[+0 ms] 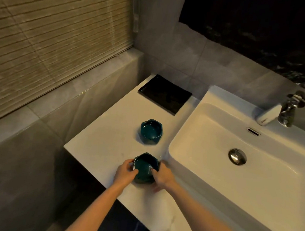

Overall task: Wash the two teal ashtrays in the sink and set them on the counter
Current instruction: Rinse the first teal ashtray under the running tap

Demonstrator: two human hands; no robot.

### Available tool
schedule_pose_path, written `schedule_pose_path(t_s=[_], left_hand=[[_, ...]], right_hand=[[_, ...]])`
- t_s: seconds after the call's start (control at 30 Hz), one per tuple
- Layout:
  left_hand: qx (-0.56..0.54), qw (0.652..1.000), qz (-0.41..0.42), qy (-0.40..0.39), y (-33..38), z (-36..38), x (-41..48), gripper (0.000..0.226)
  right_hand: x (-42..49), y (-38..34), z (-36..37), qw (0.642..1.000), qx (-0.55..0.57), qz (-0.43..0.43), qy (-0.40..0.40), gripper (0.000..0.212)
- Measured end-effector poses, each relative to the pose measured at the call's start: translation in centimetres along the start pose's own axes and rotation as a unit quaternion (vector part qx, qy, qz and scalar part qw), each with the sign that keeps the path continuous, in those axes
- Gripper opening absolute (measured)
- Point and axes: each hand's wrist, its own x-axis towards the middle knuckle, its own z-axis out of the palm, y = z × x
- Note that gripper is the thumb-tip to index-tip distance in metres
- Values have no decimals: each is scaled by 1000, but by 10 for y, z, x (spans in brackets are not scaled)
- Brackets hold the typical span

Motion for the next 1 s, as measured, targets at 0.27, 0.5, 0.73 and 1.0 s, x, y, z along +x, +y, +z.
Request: schedule_pose_path(t_s=[0.27, 0.5, 0.73, 1.0], left_hand=[[-51, 998, 28, 25, 7, -19, -21, 39], [-194, 978, 33, -68, 70, -37, -43, 37], [-158, 972, 118, -130, 159, 8, -31, 43], [-3, 919, 257, -299, 222, 98, -9, 58]], right_hand=[[-14, -11, -3, 998, 26, -62, 6, 15], [-39, -34, -65, 989, 89, -118, 20, 16], [-55, -12, -158, 972, 202, -109, 46, 31], [-65, 75, -244, 953, 303, -9, -22, 61]])
